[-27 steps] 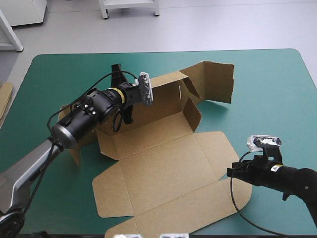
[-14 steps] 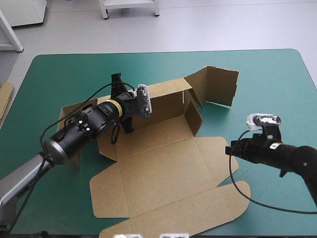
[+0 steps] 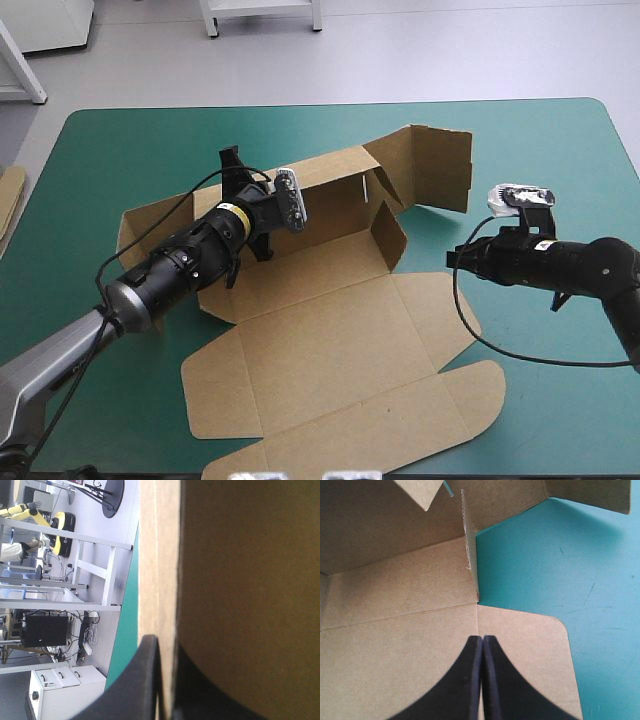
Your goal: Fold the box
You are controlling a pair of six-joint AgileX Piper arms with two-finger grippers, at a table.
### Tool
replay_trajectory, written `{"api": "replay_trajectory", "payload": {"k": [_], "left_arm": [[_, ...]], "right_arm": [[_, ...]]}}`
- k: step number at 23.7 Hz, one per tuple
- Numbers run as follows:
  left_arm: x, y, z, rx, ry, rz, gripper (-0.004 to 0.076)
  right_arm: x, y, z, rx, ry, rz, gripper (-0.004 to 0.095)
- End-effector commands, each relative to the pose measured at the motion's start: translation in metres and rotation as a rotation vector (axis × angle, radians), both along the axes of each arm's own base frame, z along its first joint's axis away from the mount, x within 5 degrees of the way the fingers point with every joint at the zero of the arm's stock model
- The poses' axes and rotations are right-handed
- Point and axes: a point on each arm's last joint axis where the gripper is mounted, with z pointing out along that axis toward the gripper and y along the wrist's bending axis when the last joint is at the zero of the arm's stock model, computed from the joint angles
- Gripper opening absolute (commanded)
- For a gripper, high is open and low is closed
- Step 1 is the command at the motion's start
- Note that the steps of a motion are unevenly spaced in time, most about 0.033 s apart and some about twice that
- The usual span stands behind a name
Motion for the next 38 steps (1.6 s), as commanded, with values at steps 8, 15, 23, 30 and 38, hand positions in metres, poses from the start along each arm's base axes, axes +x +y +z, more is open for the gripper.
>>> {"api": "replay_trajectory", "payload": {"k": [8, 15, 23, 30, 38], "left_arm": [[-0.012, -0.002, -0.004, -0.017, 0.063, 0.038, -0.0009], [-0.023, -0.006, -0.017, 0.012, 0.1, 0.015, -0.0009], [-0.028, -0.008, -0.019, 0.007, 0.114, 0.015, -0.0009], [-0.031, -0.007, -0.015, 0.02, 0.104, 0.015, -0.0009], [-0.031, -0.007, -0.015, 0.02, 0.104, 0.015, -0.0009]], "right_arm": [[0.041, 0.006, 0.046, 0.042, -0.113, 0.049, -0.0012], [0.105, 0.02, 0.085, 0.064, -0.178, 0.103, -0.0012], [0.16, 0.062, 0.108, 0.072, -0.217, 0.19, -0.0011], [0.194, 0.067, 0.107, 0.059, -0.219, 0.185, -0.0011], [0.219, 0.071, 0.083, 0.025, -0.135, 0.197, -0.0011]]}}
